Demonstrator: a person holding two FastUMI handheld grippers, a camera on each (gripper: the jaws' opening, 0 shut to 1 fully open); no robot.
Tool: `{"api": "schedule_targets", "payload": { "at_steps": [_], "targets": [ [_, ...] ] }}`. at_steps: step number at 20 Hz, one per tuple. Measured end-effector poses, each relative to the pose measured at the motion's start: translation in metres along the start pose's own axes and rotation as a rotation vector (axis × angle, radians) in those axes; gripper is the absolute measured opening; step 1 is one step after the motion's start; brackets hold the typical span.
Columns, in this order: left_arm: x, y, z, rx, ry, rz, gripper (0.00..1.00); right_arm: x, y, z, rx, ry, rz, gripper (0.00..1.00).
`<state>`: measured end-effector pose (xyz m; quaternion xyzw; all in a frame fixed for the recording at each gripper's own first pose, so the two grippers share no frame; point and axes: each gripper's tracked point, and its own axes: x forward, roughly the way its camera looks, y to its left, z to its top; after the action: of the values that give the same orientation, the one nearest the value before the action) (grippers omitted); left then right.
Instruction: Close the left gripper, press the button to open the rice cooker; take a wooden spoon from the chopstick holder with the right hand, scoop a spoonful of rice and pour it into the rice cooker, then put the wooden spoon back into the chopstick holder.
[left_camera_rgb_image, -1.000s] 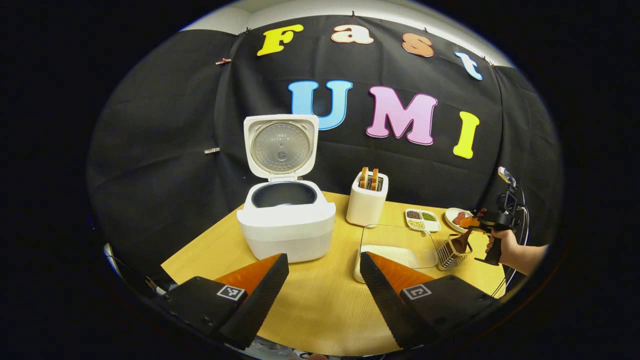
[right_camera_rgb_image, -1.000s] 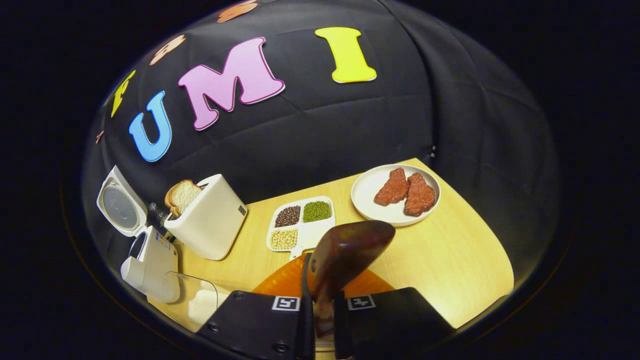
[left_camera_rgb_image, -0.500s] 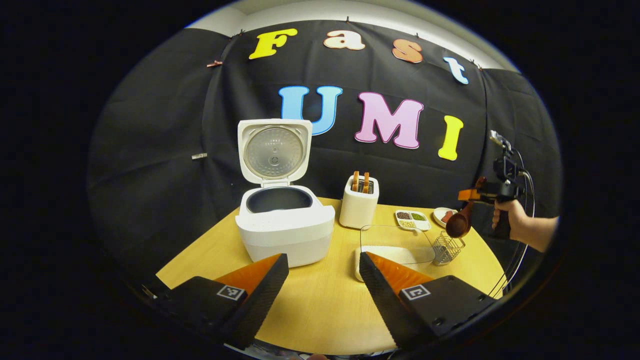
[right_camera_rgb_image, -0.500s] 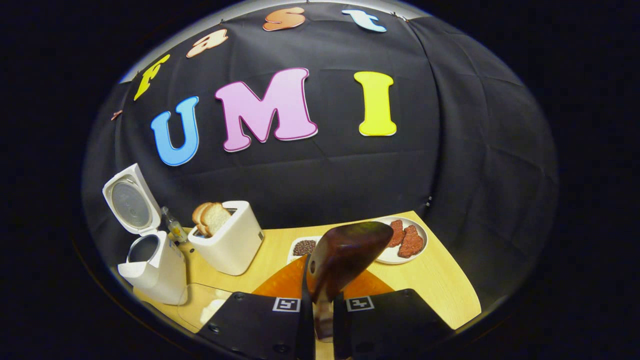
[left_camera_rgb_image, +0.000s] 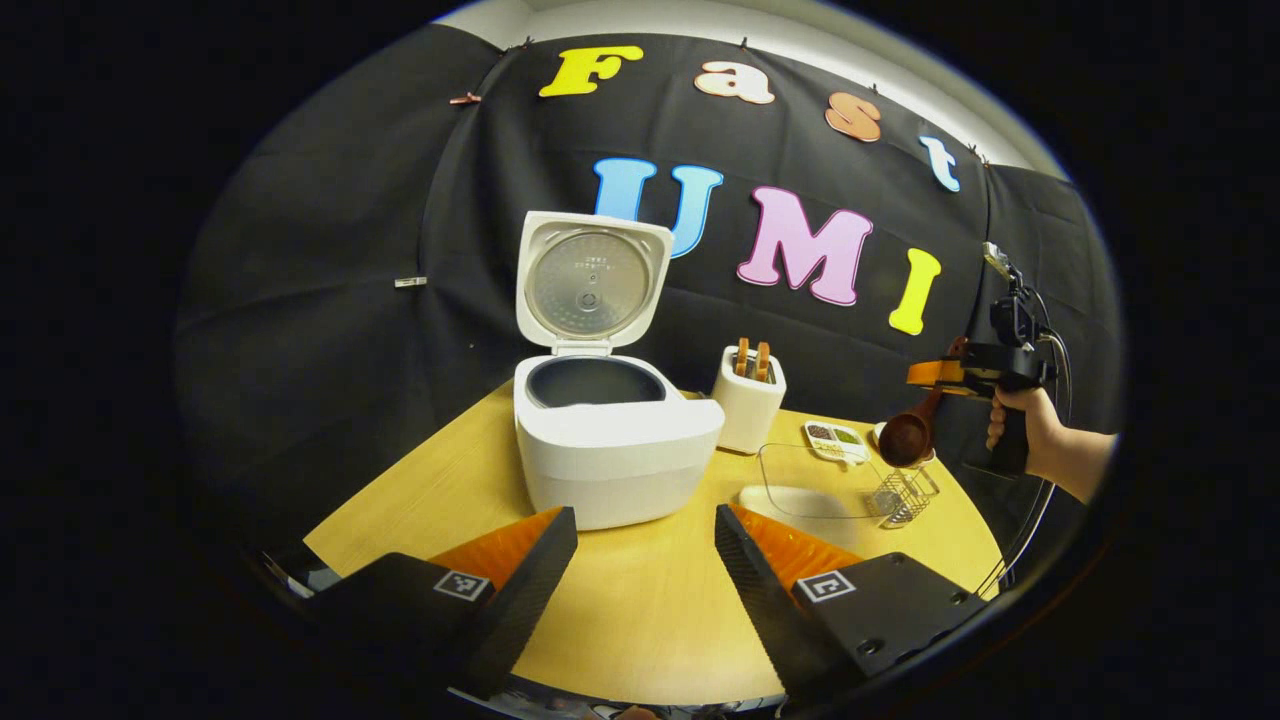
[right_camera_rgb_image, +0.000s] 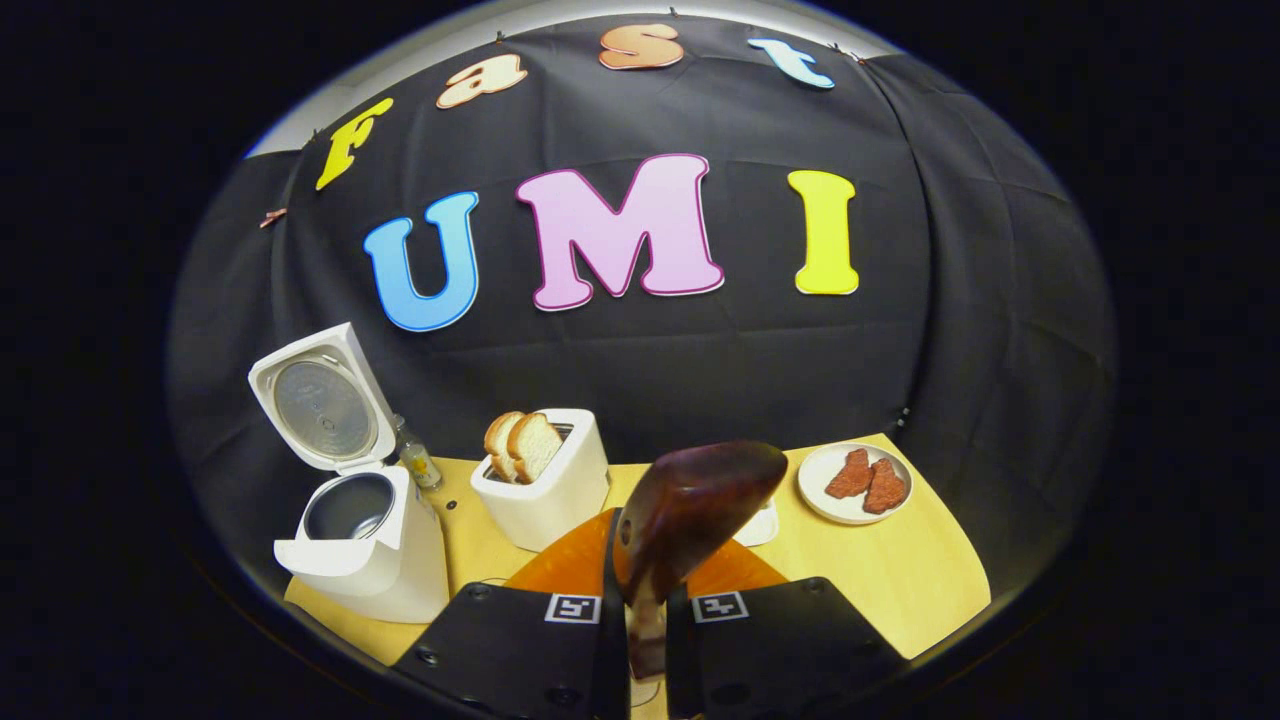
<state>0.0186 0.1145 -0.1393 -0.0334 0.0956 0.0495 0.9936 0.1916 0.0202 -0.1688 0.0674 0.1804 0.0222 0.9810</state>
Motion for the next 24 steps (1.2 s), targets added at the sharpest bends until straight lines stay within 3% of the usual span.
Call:
{"api": "schedule_targets", "payload": {
  "at_steps": [6,14,17,24],
  "targets": [
    [0.009,0.042,-0.017,0.042,0.061,0.01,0.96,0.022,0.021,-0.069,-0.014,0.07,-0.008,0.19],
    [0.016,0.049,-0.058,0.047,0.143,-0.011,0.96,0.043,0.016,-0.112,-0.194,-0.012,-0.109,0.18],
    [0.016,0.047,-0.06,0.065,0.141,-0.023,0.96,0.042,0.034,-0.127,-0.163,-0.008,-0.105,0.18],
    [0.007,0.053,-0.06,-0.002,0.128,-0.018,0.96,0.033,0.079,-0.153,0.024,0.087,-0.047,0.19]
  ]
}}
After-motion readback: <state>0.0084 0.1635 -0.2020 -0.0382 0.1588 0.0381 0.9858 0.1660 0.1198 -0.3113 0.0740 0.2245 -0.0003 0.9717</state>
